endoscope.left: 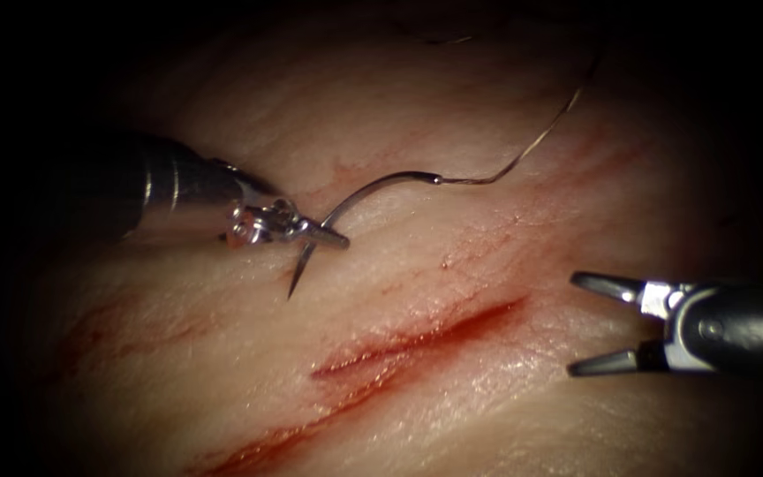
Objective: Wound Closure
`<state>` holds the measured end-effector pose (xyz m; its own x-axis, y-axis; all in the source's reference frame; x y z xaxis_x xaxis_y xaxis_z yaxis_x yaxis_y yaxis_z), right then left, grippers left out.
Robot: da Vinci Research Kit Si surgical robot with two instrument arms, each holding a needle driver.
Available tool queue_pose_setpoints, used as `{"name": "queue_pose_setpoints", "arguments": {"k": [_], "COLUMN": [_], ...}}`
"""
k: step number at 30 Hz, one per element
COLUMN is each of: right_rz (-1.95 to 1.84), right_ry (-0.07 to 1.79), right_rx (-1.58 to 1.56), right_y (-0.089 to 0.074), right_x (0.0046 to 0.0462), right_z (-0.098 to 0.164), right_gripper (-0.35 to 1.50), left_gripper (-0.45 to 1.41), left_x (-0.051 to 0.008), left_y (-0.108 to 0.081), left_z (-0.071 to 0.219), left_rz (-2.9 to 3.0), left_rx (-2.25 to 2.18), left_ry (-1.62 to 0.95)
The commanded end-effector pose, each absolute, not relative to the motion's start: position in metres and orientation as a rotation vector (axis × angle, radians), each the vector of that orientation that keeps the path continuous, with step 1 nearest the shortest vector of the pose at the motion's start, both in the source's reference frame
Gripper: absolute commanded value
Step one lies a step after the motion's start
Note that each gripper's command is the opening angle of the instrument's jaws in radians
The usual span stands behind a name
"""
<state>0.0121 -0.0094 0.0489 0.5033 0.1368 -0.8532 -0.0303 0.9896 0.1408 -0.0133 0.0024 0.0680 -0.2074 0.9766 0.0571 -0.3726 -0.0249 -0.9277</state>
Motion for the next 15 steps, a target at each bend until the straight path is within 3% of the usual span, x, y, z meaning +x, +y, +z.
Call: {"name": "queue_pose_setpoints", "arguments": {"k": [1, 15], "right_rz": [0.124, 0.388], "right_ry": [1.056, 1.16], "right_rx": [0.105, 0.172], "right_y": [-0.0097, -0.007], "right_x": [0.0125, 0.0128], "right_z": [0.05, 0.0531], "right_gripper": [0.97, 0.91], "left_gripper": [-0.45, -0.45], "left_x": [-0.014, -0.0151], "left_y": [0.0021, 0.0006], "left_z": [0.0682, 0.0647], "left_rz": [1.474, 1.206], "left_rx": [-0.837, -1.089], "left_ry": [-1.111, -1.275]}}
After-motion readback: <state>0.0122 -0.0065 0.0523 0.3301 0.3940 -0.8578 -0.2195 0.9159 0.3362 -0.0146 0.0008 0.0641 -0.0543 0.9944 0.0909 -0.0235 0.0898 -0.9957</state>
